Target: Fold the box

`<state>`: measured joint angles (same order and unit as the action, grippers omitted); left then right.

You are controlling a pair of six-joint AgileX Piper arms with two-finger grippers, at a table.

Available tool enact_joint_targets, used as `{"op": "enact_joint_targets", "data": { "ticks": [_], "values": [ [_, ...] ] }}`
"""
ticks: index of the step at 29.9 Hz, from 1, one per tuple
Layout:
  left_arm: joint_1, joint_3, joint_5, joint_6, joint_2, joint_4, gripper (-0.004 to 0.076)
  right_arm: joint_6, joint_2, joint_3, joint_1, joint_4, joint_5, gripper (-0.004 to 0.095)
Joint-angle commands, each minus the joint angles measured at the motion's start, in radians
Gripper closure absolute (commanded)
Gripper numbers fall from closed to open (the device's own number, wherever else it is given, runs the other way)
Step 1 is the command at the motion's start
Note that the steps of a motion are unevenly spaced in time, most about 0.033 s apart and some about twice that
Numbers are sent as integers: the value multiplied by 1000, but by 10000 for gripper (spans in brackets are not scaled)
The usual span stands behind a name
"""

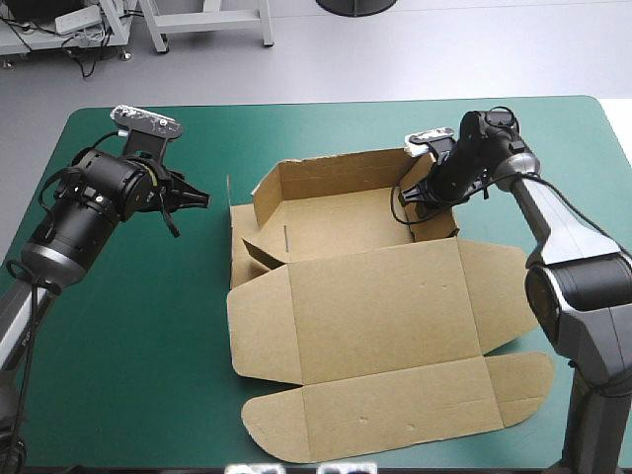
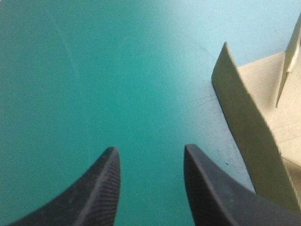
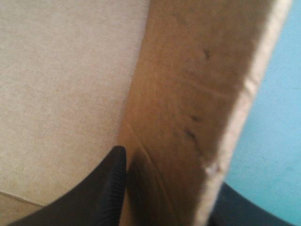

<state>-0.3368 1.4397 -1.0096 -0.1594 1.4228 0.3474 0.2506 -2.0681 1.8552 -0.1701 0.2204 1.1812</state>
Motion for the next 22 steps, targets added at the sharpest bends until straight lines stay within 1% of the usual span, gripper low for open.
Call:
{"op": "enact_joint_targets", "data": {
  "ticks": [1, 2, 3, 12, 14, 17, 22],
  "values": [
    [0, 29, 39, 1, -38, 27, 413, 17, 38, 22, 2, 59, -22, 776],
    [0, 29, 39, 1, -38, 27, 413, 17, 38, 22, 2, 59, -30, 864],
    [0, 29, 41, 1, -38, 29, 413, 15, 38, 22, 2, 59, -42, 926],
    [0, 29, 63, 0, -38, 29, 414, -3, 62, 31, 2, 81, -89, 915],
    [0, 29, 84, 0, -38, 29, 414, -3, 85, 31, 2, 99, -107, 919],
    [0, 29, 128, -5, -38, 38, 417, 1, 137, 62, 5, 84, -123, 921],
    [0, 29, 215, -86, -38, 107, 486, 1, 215, 152, 55, 91, -74, 921]
  ]
}}
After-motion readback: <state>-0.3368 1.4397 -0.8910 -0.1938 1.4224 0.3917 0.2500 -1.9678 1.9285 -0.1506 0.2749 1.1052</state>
